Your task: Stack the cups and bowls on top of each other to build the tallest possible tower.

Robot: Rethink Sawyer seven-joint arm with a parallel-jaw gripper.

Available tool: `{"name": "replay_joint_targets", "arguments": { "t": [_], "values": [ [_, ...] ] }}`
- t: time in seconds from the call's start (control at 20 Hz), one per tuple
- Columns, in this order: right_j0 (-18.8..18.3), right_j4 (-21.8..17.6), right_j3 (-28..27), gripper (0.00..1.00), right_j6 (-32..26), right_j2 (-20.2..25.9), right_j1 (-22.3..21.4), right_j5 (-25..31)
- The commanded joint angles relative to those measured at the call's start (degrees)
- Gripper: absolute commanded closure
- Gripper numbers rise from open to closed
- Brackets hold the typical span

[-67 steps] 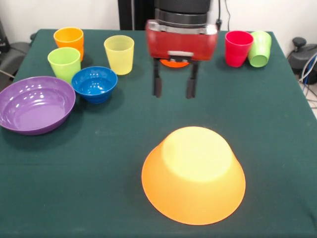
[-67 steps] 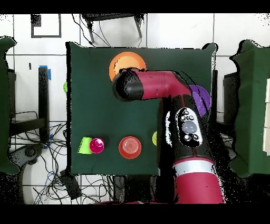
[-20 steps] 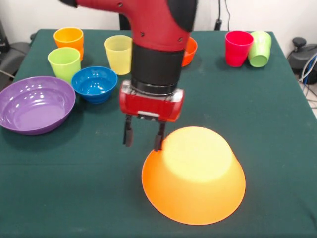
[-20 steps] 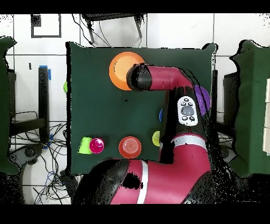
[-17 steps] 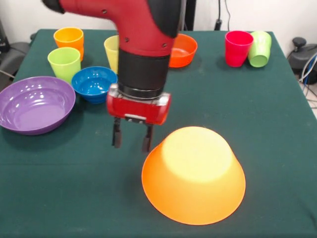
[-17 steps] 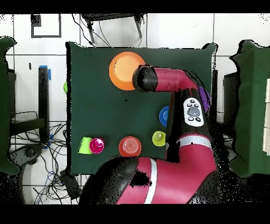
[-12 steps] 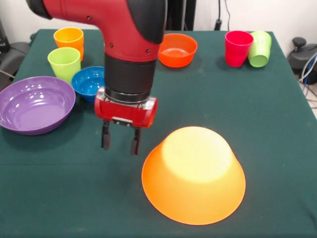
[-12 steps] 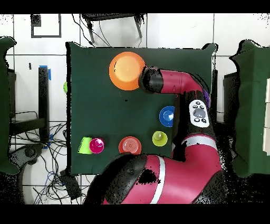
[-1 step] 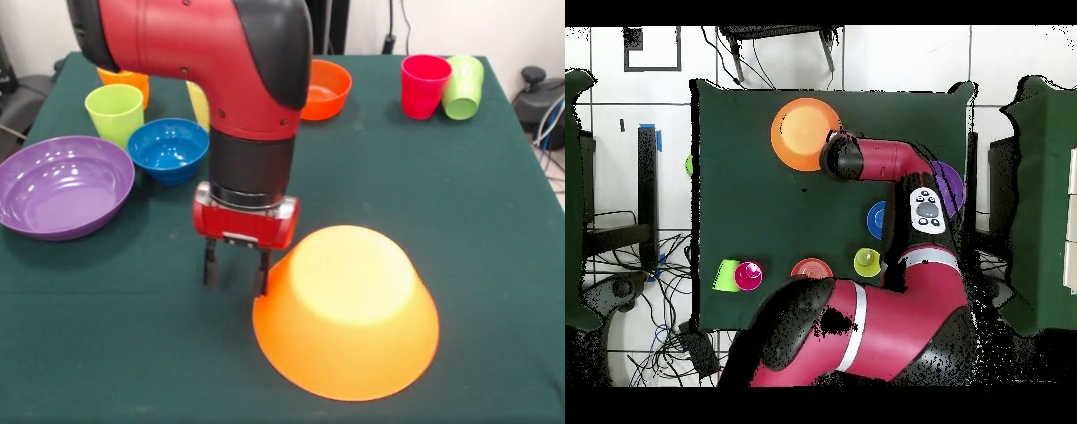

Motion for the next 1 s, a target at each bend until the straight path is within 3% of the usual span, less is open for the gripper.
{"name": "replay_joint_targets", "arguments": {
  "t": [0.05,0.35,0.8,1.0],
  "values": [
    [4.93,-1.26,-1.63,0.0,4.85,0.6,1.53,-1.49],
    [8.91,1.13,0.26,0.0,9.4,-2.12,0.92,-2.76],
    [9.36,3.27,-0.63,0.0,5.35,1.35,2.94,0.45],
    [11.9,5.05,-1.43,0.0,8.99,0.49,3.36,-2.28]
  ]
}}
